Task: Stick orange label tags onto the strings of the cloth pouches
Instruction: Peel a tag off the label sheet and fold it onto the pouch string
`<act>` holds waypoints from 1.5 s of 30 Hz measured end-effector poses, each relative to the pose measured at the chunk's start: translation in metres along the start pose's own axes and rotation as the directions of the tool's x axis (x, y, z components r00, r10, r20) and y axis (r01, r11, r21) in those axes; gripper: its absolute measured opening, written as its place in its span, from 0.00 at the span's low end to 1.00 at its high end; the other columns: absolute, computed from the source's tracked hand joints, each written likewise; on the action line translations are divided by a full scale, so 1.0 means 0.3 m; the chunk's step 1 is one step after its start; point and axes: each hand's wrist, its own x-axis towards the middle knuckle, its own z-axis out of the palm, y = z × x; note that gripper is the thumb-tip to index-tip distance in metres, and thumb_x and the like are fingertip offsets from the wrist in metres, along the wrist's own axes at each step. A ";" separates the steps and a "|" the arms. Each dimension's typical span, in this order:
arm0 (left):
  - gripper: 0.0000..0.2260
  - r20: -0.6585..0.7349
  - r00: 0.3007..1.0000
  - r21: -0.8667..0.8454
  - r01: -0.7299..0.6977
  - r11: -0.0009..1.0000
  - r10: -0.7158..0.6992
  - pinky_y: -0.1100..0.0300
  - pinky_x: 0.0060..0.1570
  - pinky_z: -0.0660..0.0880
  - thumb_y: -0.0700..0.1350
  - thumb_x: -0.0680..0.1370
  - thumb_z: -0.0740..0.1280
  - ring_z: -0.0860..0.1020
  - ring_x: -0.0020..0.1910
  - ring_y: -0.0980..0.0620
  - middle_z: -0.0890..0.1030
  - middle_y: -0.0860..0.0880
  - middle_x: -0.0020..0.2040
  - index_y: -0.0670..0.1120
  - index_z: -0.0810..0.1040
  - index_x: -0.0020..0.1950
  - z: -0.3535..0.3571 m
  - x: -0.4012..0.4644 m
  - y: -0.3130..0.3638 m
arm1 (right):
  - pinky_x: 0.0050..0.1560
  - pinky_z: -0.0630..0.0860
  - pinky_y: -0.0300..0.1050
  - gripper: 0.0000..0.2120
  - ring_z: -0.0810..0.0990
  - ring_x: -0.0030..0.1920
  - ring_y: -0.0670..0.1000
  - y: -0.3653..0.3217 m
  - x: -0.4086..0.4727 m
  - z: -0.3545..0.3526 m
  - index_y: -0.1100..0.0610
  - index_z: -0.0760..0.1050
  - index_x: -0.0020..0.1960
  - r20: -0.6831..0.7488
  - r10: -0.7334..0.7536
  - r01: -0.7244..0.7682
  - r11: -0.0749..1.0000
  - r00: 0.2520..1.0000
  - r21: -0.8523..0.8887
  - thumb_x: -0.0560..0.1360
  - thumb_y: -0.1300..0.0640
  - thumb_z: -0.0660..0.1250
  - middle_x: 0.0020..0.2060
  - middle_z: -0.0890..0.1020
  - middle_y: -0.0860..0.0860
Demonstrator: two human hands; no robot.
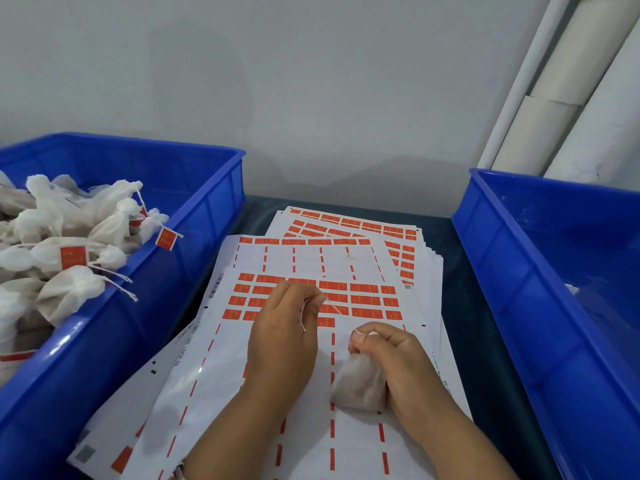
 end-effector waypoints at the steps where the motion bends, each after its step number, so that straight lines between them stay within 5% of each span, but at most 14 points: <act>1: 0.07 -0.001 1.000 0.001 0.017 1.000 -0.017 0.78 0.40 0.61 0.54 0.70 0.59 0.71 0.40 0.68 0.68 0.68 0.42 0.58 0.70 0.46 0.000 0.004 0.000 | 0.41 0.74 0.33 0.16 0.81 0.46 0.45 0.000 0.000 -0.001 0.36 0.80 0.37 0.019 0.009 -0.009 1.000 1.000 -0.009 0.77 0.55 0.64 0.39 0.82 0.35; 4: 0.04 -0.042 0.991 -0.029 0.125 0.992 -0.126 0.80 0.32 0.64 0.53 0.72 0.61 0.71 0.39 0.68 0.67 0.69 0.40 0.58 0.70 0.46 -0.002 0.025 -0.007 | 0.49 0.74 0.39 0.15 0.79 0.50 0.48 -0.006 -0.006 -0.006 0.40 0.82 0.39 0.096 0.056 -0.048 0.995 0.994 -0.084 0.77 0.56 0.64 0.40 0.83 0.36; 8: 0.02 -0.127 0.951 -0.096 0.271 0.958 -0.282 0.76 0.34 0.61 0.50 0.75 0.63 0.71 0.38 0.65 0.70 0.63 0.42 0.58 0.71 0.46 -0.011 0.050 -0.023 | 0.44 0.71 0.34 0.03 0.78 0.49 0.47 -0.011 -0.010 -0.013 0.49 0.79 0.47 0.228 0.114 -0.067 0.977 0.967 -0.203 0.75 0.53 0.66 0.40 0.83 0.37; 12: 0.03 -0.125 0.941 -0.117 0.302 0.946 -0.316 0.76 0.34 0.61 0.50 0.75 0.64 0.72 0.37 0.64 0.69 0.66 0.39 0.58 0.71 0.46 -0.010 0.051 -0.027 | 0.43 0.78 0.37 0.16 0.83 0.45 0.48 -0.015 -0.010 -0.025 0.46 0.78 0.47 0.283 0.132 -0.079 0.978 0.950 -0.193 0.61 0.42 0.69 0.38 0.83 0.44; 17: 0.03 -0.085 0.951 -0.121 0.285 0.951 -0.296 0.79 0.23 0.63 0.50 0.74 0.65 0.73 0.34 0.66 0.69 0.69 0.38 0.59 0.72 0.45 -0.017 0.049 -0.024 | 0.54 0.80 0.51 0.17 0.82 0.38 0.50 -0.012 -0.003 -0.045 0.44 0.83 0.44 0.361 0.059 -0.065 0.998 0.931 0.004 0.61 0.36 0.71 0.36 0.82 0.51; 23: 0.05 -0.075 0.949 -0.170 0.291 0.941 -0.307 0.74 0.33 0.63 0.51 0.73 0.68 0.74 0.36 0.63 0.70 0.68 0.38 0.60 0.72 0.41 -0.021 0.053 -0.011 | 0.62 0.74 0.53 0.12 0.82 0.53 0.53 -0.010 -0.005 -0.048 0.34 0.80 0.49 0.411 0.007 -0.114 0.965 0.912 0.237 0.67 0.35 0.65 0.49 0.85 0.52; 28: 0.06 0.024 0.937 -0.193 0.346 0.918 -0.348 0.72 0.32 0.66 0.52 0.71 0.70 0.76 0.37 0.59 0.74 0.66 0.37 0.60 0.74 0.37 -0.025 0.062 -0.011 | 0.53 0.79 0.46 0.23 0.83 0.51 0.51 -0.003 0.005 -0.059 0.48 0.84 0.50 0.404 -0.090 -0.128 0.866 0.911 0.482 0.58 0.42 0.80 0.46 0.85 0.52; 31: 0.05 0.140 0.938 -0.141 0.335 0.931 -0.316 0.72 0.31 0.67 0.52 0.71 0.71 0.75 0.37 0.60 0.74 0.66 0.37 0.59 0.76 0.38 -0.018 0.054 -0.008 | 0.45 0.80 0.50 0.28 0.85 0.45 0.53 0.003 0.022 -0.065 0.50 0.85 0.48 0.272 -0.087 -0.123 0.733 0.958 0.669 0.50 0.50 0.85 0.45 0.84 0.54; 34: 0.05 0.289 0.933 -0.070 0.244 0.967 -0.215 0.73 0.33 0.69 0.52 0.71 0.71 0.76 0.37 0.61 0.74 0.67 0.36 0.59 0.77 0.36 -0.012 0.041 -0.002 | 0.41 0.81 0.52 0.26 0.84 0.50 0.57 0.002 0.038 -0.077 0.52 0.82 0.54 0.092 -0.033 -0.047 0.664 0.995 0.746 0.57 0.56 0.82 0.53 0.84 0.56; 40: 0.04 0.532 0.847 -0.084 0.074 0.994 -0.018 0.79 0.33 0.69 0.50 0.73 0.70 0.75 0.42 0.67 0.74 0.69 0.35 0.60 0.79 0.40 -0.018 0.017 0.021 | 0.44 0.82 0.51 0.18 0.85 0.48 0.50 0.024 0.047 -0.079 0.49 0.81 0.54 -0.206 0.020 0.078 0.888 0.978 0.453 0.64 0.52 0.74 0.49 0.85 0.46; 42: 0.08 0.540 0.840 -0.134 0.033 0.990 0.045 0.81 0.36 0.68 0.49 0.74 0.69 0.72 0.45 0.72 0.74 0.70 0.35 0.62 0.76 0.39 -0.029 0.015 0.029 | 0.43 0.80 0.43 0.08 0.83 0.46 0.43 0.029 0.041 -0.062 0.39 0.81 0.48 -0.275 -0.029 0.095 0.969 0.961 0.230 0.70 0.50 0.72 0.46 0.84 0.38; 45: 0.11 0.546 0.828 -0.187 -0.027 0.982 0.127 0.80 0.40 0.69 0.47 0.74 0.69 0.72 0.47 0.71 0.74 0.70 0.37 0.64 0.75 0.39 -0.035 0.010 0.036 | 0.35 0.75 0.32 0.04 0.82 0.45 0.44 0.036 0.039 -0.049 0.41 0.79 0.46 -0.296 -0.077 0.084 0.996 0.952 0.011 0.74 0.50 0.69 0.42 0.81 0.33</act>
